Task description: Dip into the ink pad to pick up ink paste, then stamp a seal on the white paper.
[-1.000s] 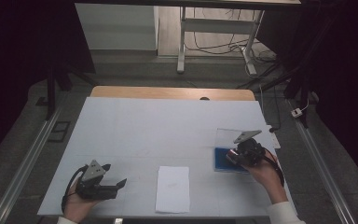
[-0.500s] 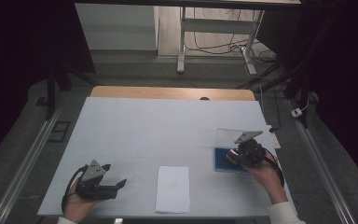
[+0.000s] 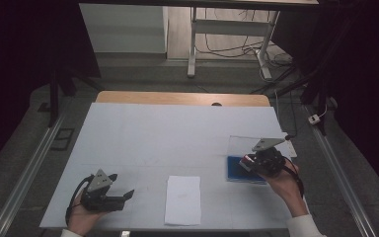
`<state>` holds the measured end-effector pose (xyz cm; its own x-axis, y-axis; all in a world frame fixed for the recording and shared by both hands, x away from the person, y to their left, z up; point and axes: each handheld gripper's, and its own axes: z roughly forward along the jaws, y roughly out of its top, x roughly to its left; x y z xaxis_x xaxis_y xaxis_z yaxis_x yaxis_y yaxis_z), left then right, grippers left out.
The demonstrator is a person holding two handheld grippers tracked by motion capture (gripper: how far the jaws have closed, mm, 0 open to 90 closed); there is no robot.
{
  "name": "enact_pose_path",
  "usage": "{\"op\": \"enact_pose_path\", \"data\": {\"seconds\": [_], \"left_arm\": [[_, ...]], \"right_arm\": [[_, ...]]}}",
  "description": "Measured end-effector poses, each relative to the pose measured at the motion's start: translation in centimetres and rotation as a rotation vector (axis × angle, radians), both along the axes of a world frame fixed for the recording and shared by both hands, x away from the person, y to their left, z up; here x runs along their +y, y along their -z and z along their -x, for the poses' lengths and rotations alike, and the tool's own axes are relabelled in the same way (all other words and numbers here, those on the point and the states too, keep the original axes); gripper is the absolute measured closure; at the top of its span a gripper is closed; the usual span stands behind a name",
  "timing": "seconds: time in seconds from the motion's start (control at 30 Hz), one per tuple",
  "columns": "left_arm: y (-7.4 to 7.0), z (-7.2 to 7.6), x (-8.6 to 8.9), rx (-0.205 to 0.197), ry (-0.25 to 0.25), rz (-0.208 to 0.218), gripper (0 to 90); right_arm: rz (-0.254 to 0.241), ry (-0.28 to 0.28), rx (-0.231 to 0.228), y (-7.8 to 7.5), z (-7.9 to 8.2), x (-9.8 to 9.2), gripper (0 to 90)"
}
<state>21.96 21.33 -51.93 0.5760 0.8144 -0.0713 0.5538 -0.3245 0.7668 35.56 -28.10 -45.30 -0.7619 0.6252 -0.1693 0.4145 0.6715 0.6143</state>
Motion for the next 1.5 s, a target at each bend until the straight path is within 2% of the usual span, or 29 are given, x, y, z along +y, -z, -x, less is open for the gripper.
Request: {"op": "enact_pose_path", "data": {"seconds": [0.23, 0.5, 1.0, 1.5], "left_arm": [[-0.1, 0.0, 0.0, -0.003, -0.004, 0.0, 17.2], [-0.1, 0.0, 0.1, -0.003, -0.006, -0.001, 17.2], [-0.1, 0.1, 0.0, -0.005, -0.003, -0.002, 17.2], [-0.1, 0.0, 0.0, -0.005, -0.003, -0.002, 17.2]], "right_arm": [[-0.091, 0.007, -0.022, -1.9, 0.8, -0.9, 70.5], [-0.129, -0.003, -0.033, -2.5, 1.2, -0.7, 70.5], [-0.159, -0.045, -0.025, -2.8, 1.7, 0.4, 70.4], [-0.155, -0.147, -0.022, -3.0, 2.8, 3.3, 70.4]]}}
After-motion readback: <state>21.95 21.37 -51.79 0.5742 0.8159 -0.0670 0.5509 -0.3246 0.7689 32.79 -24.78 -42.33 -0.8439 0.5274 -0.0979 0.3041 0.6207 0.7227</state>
